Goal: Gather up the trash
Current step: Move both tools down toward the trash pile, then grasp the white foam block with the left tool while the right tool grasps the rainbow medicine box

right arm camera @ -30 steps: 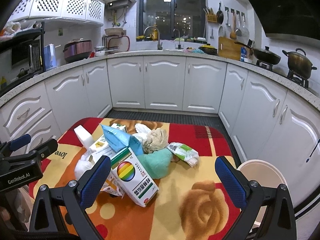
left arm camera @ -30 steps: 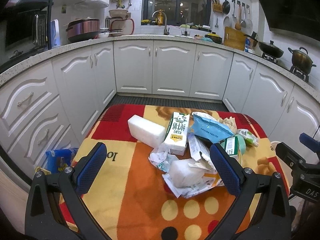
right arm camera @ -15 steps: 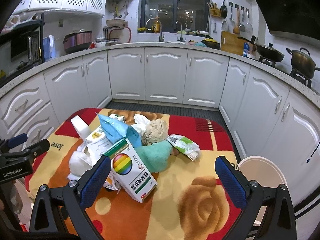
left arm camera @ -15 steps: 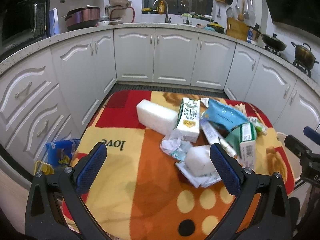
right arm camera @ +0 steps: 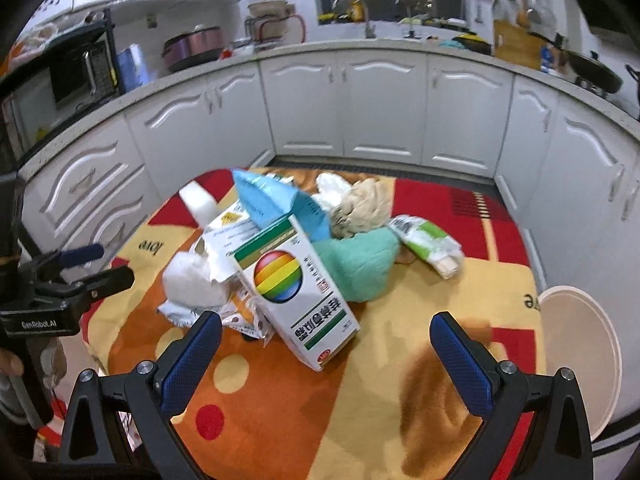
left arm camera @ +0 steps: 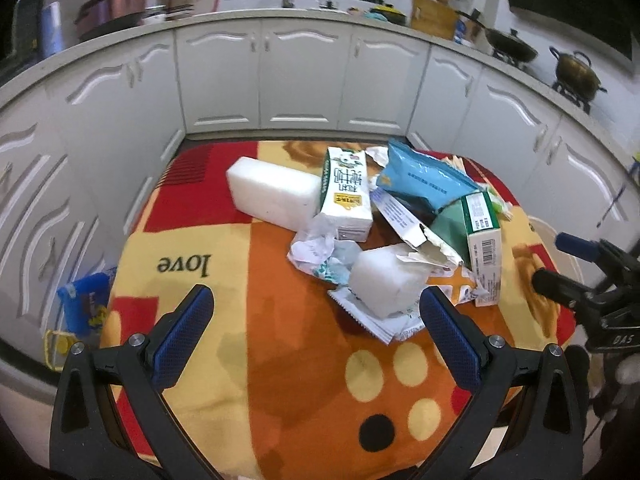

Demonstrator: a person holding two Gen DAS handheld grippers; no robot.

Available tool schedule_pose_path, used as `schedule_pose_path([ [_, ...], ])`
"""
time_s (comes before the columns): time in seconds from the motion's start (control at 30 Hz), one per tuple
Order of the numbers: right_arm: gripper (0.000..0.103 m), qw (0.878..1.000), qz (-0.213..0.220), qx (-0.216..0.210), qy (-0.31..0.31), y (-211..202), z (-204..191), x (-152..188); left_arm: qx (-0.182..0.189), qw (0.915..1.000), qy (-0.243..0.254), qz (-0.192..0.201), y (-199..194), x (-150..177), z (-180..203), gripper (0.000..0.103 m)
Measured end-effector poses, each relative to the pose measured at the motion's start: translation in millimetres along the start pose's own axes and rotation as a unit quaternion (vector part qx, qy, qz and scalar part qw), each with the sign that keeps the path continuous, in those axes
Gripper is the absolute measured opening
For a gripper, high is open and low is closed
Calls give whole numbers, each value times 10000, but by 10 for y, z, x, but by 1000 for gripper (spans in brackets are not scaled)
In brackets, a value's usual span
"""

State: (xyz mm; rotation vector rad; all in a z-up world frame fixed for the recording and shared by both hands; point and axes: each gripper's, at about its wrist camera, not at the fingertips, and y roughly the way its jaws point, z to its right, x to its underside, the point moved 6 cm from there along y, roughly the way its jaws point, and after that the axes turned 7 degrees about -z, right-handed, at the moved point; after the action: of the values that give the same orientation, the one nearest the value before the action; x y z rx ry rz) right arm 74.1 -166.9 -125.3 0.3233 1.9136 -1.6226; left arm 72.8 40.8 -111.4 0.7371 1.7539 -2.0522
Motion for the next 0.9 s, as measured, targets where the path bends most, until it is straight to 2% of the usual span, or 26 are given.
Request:
schedule_pose_path([
  [0.07,103,9999,-89,-48,-76,94,-17,-1,-66,10000,-15,20,27,-88,-52,102],
  [0.27,103,9993,-163,-245,-240,305,-18,-56,44,9981,-612,-66,197,-465,-351,102],
  [0.43,103,9986,-140,-363,-358,395,-1,-145,-223,9936,-1067,-310,519,-756,-530,102],
  [0.63,103,9973,-140,-432,-579,462,-35,-184,-447,9869,-1445,-558,894,-958,-657,102],
  [0.67,103,9972,-155,-422,-604,478,-47,-189,-416,9860,-1490,-628,955,-969,-661,99],
  [0.73,102,9965,-199,-519,-628,521,-61,-201,-367,9848,-1524,-746,1039,-968,-655,86],
  [0.77,100,9961,-220,-582,-628,541,-71,-200,-310,9844,-1524,-822,1084,-966,-644,79],
  [0.83,76,9956,-283,-652,-608,603,-79,-193,-111,9842,-1544,-854,1116,-968,-614,68],
  [0.9,63,9947,-321,-796,-574,629,-103,-184,-70,9851,-1509,-820,1103,-973,-596,64],
])
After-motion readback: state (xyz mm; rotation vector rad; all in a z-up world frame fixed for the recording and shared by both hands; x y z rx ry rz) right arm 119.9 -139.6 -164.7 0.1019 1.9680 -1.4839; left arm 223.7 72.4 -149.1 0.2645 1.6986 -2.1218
